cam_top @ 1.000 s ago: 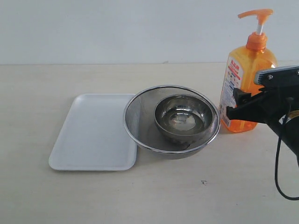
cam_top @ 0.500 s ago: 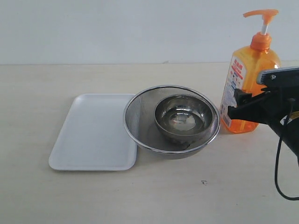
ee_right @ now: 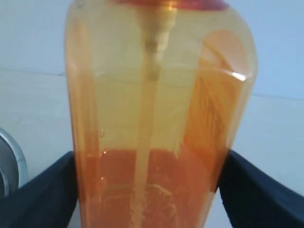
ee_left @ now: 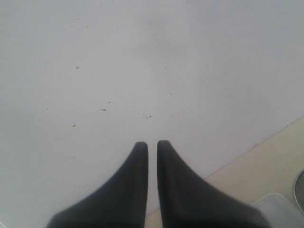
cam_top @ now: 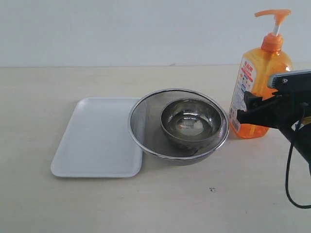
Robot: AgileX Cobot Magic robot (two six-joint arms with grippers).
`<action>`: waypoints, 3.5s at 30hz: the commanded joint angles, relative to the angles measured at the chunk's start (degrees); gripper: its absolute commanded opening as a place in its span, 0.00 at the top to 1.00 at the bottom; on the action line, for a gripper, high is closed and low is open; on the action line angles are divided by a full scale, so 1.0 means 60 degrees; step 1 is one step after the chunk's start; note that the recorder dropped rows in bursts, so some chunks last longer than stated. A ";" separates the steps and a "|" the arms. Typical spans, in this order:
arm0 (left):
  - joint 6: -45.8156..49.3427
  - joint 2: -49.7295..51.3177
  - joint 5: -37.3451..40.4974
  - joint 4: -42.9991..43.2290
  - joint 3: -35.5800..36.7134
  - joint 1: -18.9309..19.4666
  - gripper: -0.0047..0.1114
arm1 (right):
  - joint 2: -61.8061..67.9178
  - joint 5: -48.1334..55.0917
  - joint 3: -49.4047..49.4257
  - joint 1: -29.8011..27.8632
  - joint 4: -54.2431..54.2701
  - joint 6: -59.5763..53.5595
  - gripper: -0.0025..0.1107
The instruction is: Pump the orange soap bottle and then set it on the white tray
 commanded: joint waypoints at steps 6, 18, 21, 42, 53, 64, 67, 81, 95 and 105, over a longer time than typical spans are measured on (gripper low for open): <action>0.0256 0.0057 -0.0064 -0.0044 0.0032 -0.0030 0.92 | -0.0046 -0.0140 -0.0407 -0.0023 -0.0149 0.0183 0.37; 0.0256 0.0057 -0.0064 -0.0044 0.0032 -0.0030 0.92 | -0.0046 0.0900 -0.0407 -0.0023 -0.0149 0.0392 0.22; 0.0256 0.0057 -0.0064 -0.0044 0.0032 -0.0030 0.92 | -0.0046 0.0777 -0.0407 -0.0023 -0.0321 0.0324 0.22; 0.0252 0.0057 -0.0027 -0.0044 0.0032 -0.0030 0.92 | -0.0046 0.1199 -0.1738 -0.0023 0.0020 0.0003 0.27; 0.0252 0.0057 0.0027 -0.0107 0.0032 -0.0030 0.92 | -0.0046 0.1441 -0.1738 -0.0023 0.0088 0.0050 0.98; 0.0252 0.0057 0.0266 -0.0107 0.0032 -0.0030 0.92 | -0.0068 0.1329 -0.1738 -0.0023 0.0020 -0.0811 0.98; 0.0252 0.0057 0.0447 -0.0107 0.0032 -0.0030 0.92 | -0.0181 0.1348 -0.1738 -0.0023 0.0020 -0.1454 0.98; 0.0252 0.0057 0.0498 -0.0107 0.0032 -0.0030 0.92 | -0.1402 0.1356 -0.1738 -0.0023 -0.0017 -0.2003 0.98; 0.0252 0.0004 0.0539 -0.0107 0.0032 -0.0030 0.92 | -0.2874 0.1961 -0.1738 -0.0023 -0.0114 -0.2514 0.98; 0.0252 0.0004 0.0715 -0.0071 0.0032 -0.0030 0.92 | -0.4024 0.2898 -0.1738 -0.0006 -0.0784 -0.2352 0.98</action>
